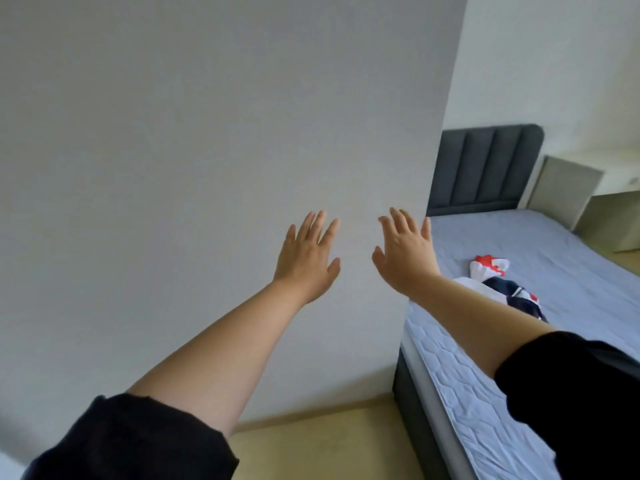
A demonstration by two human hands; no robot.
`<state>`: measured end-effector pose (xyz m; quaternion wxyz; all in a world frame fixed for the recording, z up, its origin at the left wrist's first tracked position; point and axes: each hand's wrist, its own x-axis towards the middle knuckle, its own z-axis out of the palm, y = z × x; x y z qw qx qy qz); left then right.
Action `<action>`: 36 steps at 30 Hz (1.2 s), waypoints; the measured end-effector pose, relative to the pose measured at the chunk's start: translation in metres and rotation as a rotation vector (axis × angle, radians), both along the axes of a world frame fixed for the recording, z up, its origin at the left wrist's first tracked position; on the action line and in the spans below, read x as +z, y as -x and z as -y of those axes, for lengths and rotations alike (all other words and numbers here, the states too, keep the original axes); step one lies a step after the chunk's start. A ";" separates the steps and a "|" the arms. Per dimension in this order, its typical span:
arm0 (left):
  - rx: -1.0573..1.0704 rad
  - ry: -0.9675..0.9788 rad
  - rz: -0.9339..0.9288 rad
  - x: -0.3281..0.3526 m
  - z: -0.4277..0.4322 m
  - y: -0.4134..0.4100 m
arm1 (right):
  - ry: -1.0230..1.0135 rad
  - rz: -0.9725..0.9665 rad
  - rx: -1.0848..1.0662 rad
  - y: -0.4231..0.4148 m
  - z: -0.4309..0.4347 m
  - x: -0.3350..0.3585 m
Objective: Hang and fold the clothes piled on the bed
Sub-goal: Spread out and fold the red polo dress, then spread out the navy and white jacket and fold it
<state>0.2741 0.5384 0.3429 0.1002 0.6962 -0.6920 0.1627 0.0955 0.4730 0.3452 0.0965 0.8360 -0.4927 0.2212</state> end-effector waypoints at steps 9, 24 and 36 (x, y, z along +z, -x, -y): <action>-0.466 -0.159 -0.012 -0.055 0.186 0.085 | -0.099 -0.014 -0.284 0.084 0.125 -0.049; -0.458 -0.469 -0.136 -0.185 0.372 0.251 | -0.365 0.043 -0.538 0.239 0.287 -0.184; -0.260 -0.594 -0.240 -0.371 0.477 0.288 | -0.527 0.034 -0.532 0.281 0.400 -0.391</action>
